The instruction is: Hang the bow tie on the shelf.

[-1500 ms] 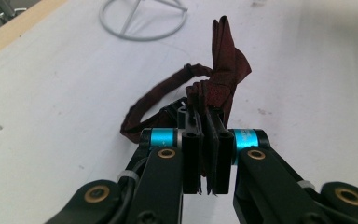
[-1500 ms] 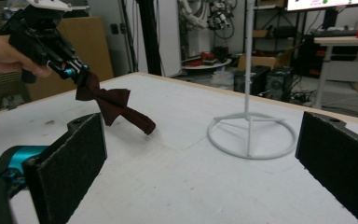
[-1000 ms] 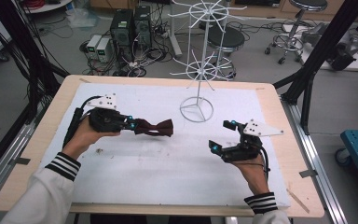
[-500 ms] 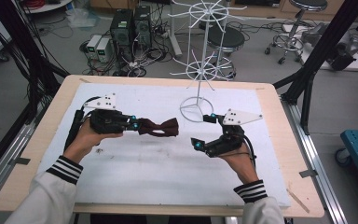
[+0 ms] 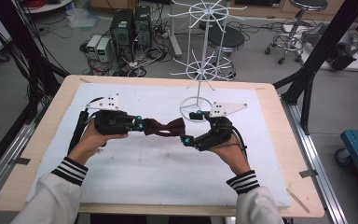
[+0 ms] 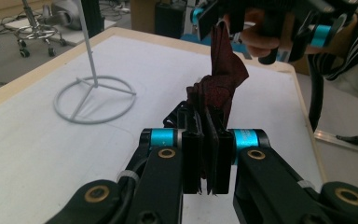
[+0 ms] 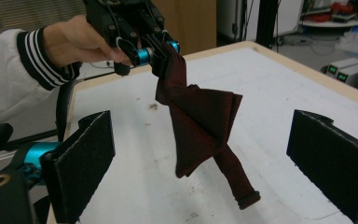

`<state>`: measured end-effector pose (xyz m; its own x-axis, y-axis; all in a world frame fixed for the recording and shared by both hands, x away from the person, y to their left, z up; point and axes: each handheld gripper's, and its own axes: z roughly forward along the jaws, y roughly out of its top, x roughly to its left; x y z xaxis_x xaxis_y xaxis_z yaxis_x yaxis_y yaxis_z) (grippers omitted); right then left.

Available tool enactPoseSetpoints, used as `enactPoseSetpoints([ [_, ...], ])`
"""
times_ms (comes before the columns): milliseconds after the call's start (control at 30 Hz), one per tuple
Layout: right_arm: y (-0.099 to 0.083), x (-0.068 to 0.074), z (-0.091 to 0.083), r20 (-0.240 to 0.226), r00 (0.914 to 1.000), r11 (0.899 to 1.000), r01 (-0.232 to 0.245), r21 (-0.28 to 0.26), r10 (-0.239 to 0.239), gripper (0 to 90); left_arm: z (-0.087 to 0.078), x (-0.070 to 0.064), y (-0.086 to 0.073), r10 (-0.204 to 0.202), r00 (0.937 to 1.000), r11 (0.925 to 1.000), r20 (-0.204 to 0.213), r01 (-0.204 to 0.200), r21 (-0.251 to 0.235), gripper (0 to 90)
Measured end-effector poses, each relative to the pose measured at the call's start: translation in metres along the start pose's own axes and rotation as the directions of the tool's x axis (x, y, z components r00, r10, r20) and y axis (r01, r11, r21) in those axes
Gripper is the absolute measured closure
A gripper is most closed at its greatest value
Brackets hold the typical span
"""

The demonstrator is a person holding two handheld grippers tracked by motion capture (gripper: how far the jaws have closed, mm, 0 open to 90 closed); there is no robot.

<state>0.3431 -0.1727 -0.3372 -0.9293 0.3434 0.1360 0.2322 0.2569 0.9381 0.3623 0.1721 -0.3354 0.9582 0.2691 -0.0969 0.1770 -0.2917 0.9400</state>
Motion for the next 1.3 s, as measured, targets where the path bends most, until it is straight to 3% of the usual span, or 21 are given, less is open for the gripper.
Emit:
enactPoseSetpoints([
  [33, 0.0001, -0.0004, 0.0004, -0.007, 1.0000, 1.000, -0.004, 0.006, 0.004, 17.2, 0.0001, -0.0011, 0.0006, 0.004, 1.0000, 1.0000, 0.003, -0.004, -0.004, 85.9],
  [267, 0.0005, 0.0004, 0.0028, -0.046, 0.9989, 1.000, 0.001, 0.025, 0.000, 31.7, 0.0015, -0.0027, 0.0011, 0.011, 0.9999, 0.9999, 0.006, -0.011, -0.010, 85.9],
  [533, 0.0017, 0.0015, 0.0021, -0.052, 0.9985, 1.000, 0.020, 0.018, -0.019, 50.3, 0.0044, -0.0051, 0.0017, 0.010, 0.9997, 0.9997, 0.022, -0.009, -0.024, 85.9],
  [800, 0.0031, 0.0040, 0.0025, -0.050, 0.9957, 0.996, 0.079, 0.031, -0.077, 81.8, 0.0046, -0.0039, 0.0006, -0.002, 0.9997, 0.9994, 0.023, 0.003, -0.035, 85.9],
  [900, 0.0040, 0.0057, 0.0023, -0.073, 0.9936, 0.996, 0.088, 0.023, -0.086, 83.8, 0.0042, -0.0026, 0.0002, -0.010, 0.9996, 0.9993, 0.025, 0.011, -0.035, 85.4],
  [1167, 0.0047, 0.0071, 0.0008, -0.065, 0.9931, 0.995, 0.100, 0.030, -0.098, 84.3, 0.0053, -0.0017, -0.0005, -0.026, 0.9993, 0.9991, 0.028, 0.027, -0.032, 82.3],
  [1267, 0.0048, 0.0074, 0.0000, -0.066, 0.9926, 0.994, 0.104, 0.032, -0.102, 84.4, 0.0050, -0.0016, -0.0006, -0.032, 0.9991, 0.9988, 0.028, 0.033, -0.036, 72.5],
  [1300, 0.0050, 0.0075, 0.0000, -0.064, 0.9923, 0.994, 0.109, 0.032, -0.107, 84.7, 0.0050, -0.0012, -0.0005, -0.036, 0.9993, 0.9987, 0.002, 0.036, -0.035, 64.5],
])
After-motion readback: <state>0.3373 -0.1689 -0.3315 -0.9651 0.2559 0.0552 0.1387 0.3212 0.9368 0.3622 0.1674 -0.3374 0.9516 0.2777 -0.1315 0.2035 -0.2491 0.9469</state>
